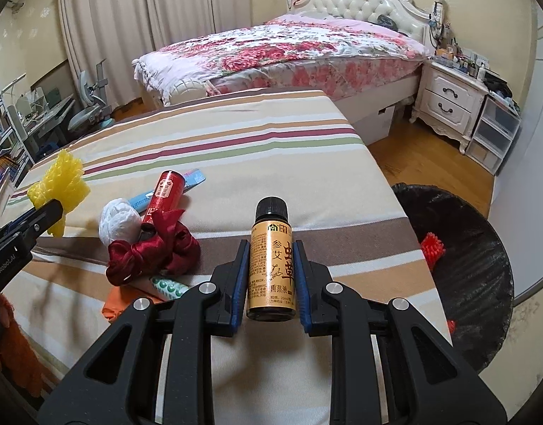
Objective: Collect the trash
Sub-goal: 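Grasp the yellow mesh net with the left tool while the right tool holds the bottle, then carry the bottle and yellow net over the black bin and open both tools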
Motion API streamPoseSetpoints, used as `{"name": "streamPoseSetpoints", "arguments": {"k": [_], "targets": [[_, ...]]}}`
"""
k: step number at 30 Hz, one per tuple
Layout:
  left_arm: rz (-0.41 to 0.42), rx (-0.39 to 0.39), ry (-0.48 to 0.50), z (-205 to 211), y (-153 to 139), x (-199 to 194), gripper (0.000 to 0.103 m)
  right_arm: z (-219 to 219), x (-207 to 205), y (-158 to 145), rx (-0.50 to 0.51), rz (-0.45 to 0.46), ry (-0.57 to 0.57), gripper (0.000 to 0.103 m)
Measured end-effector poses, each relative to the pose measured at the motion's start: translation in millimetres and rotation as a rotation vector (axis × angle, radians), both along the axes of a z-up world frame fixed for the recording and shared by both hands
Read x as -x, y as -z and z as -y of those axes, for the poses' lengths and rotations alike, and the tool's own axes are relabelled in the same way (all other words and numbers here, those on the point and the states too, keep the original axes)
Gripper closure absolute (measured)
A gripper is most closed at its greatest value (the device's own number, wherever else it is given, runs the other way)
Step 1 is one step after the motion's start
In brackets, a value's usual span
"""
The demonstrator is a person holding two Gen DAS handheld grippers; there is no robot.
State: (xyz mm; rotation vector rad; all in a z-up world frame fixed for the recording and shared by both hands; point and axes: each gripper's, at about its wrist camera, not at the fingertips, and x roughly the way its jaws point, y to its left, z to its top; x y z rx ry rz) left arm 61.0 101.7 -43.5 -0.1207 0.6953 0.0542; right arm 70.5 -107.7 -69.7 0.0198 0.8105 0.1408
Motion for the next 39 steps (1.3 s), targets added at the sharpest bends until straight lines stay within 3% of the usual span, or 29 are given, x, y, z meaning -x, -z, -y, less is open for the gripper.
{"name": "streamPoseSetpoints", "arguments": {"k": [14, 26, 39], "targets": [[0.054, -0.002, 0.124, 57.3, -15.8, 26.1, 0.059, 50.0, 37.1, -14.3, 0.015, 0.051, 0.103, 0.08], [0.085, -0.029, 0.266, 138.5, -21.5, 12.0, 0.059, 107.5, 38.5, -20.6, 0.032, 0.087, 0.224, 0.08], [0.041, -0.074, 0.37, 214.5, -7.5, -16.3, 0.059, 158.6, 34.6, -14.8, 0.029, 0.083, 0.322, 0.08]]}}
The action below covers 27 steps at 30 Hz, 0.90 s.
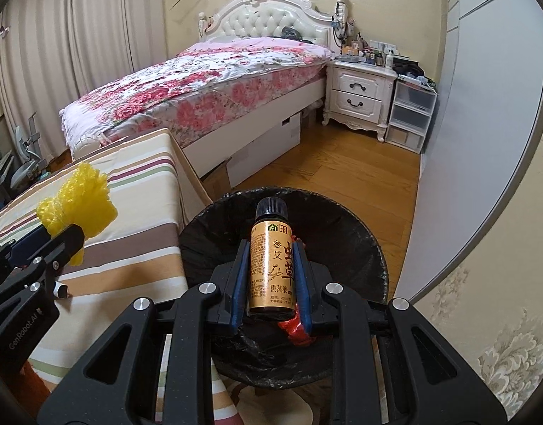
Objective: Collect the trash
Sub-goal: 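Carry the bottle and yellow net over the black bin and open both tools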
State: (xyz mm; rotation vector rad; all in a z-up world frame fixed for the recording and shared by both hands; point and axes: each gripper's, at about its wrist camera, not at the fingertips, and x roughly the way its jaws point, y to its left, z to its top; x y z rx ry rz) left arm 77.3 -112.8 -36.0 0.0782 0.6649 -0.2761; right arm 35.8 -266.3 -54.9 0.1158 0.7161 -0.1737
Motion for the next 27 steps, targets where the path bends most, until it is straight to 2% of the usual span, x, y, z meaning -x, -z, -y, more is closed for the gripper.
{"name": "streamPoseSetpoints", "arguments": {"k": [11, 23, 27], "targets": [[-0.016, -0.055, 0.033, 39.2, 14.3, -22.5, 0.059, 22.5, -10.5, 8.1, -0.016, -0.014, 0.03, 0.08], [-0.037, -0.079, 0.053, 63.3, 18.7, -37.8, 0.057, 37.2, -21.7, 15.9, -0.04, -0.023, 0.052, 0.08], [-0.051, -0.085, 0.048, 64.7, 21.8, -41.3, 0.05, 41.1, -23.6, 18.5, -0.043, -0.02, 0.063, 0.077]]}}
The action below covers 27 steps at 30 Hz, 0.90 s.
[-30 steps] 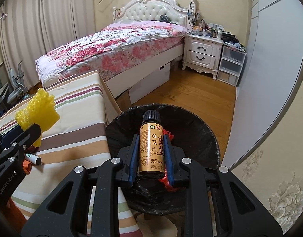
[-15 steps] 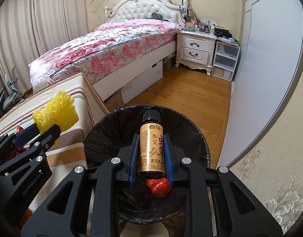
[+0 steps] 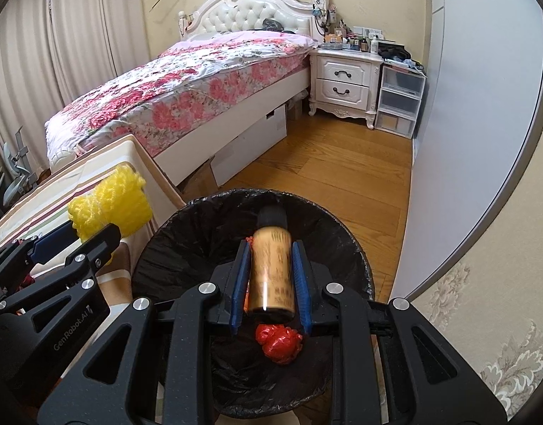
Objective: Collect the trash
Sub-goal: 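Carry the bottle and yellow net over the black bin and open both tools, then move both tools back over the remaining trash on the bed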
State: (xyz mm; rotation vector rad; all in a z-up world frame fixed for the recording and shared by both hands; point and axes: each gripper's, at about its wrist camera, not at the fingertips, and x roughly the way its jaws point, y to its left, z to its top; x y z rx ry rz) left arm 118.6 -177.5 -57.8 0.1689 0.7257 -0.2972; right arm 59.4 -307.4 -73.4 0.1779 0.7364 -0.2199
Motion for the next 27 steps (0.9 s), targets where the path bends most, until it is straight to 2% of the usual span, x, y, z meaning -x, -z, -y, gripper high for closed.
{"name": "streamPoseSetpoints", "arguments": {"k": [2, 7, 16, 27], "targets": [[-0.002, -0.001, -0.006, -1.6, 1.2, -0.1, 0.042, 1.6, -0.2, 0.7, 0.001, 0.002, 0.008, 0.074], [-0.004, 0.0, -0.02, -7.5, 1.4, 3.1, 0.031, 4.0, 1.4, 0.9, 0.003, 0.007, 0.028, 0.062], [0.015, 0.015, -0.057, -32.7, -11.3, 16.7, 0.028, -6.6, 7.7, -4.8, 0.006, 0.016, 0.021, 0.048], [0.031, 0.016, -0.15, -92.2, -19.0, 36.8, 0.028, -52.1, 16.1, -14.9, 0.016, 0.028, -0.07, 0.046]]}}
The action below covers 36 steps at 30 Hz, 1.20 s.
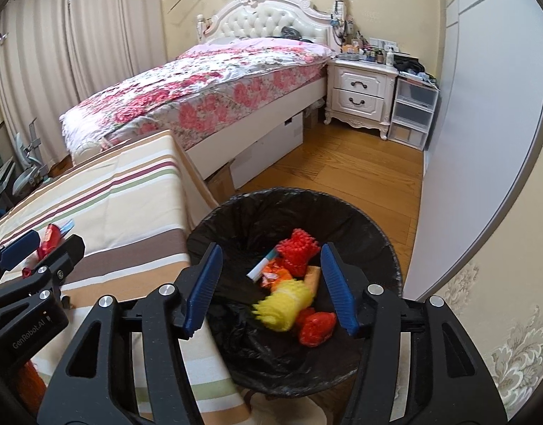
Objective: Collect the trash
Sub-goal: 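Move both tools back over the remaining trash on the bed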
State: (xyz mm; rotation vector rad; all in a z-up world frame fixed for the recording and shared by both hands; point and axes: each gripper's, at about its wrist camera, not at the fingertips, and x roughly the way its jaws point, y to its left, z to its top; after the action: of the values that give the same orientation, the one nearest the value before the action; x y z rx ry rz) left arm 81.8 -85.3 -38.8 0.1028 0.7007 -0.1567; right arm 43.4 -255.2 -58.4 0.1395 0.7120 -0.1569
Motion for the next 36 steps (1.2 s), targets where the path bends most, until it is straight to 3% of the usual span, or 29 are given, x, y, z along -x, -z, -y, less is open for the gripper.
{"name": "streamPoseSetpoints", "arguments": {"k": [14, 28, 32, 36], "targets": [[-0.071, 0.02, -0.168, -91.4, 18.6, 34.6, 0.028, -73.5, 6.9, 4.4, 0.024, -0.028, -0.16, 0.046], [-0.17, 0.023, -0.102, -92.0, 38.3, 28.4, 0.028, -102.8, 13.0, 11.1, 0.03, -0.054, -0.219, 0.046], [-0.186, 0.064, -0.07, -97.7, 40.0, 32.2, 0.053, -108.2, 11.2, 8.9, 0.036, -0.053, -0.239, 0.046], [-0.172, 0.057, -0.055, -104.6, 40.0, 40.8, 0.063, -116.8, 8.1, 8.7, 0.04, -0.056, -0.262, 0.046]]}}
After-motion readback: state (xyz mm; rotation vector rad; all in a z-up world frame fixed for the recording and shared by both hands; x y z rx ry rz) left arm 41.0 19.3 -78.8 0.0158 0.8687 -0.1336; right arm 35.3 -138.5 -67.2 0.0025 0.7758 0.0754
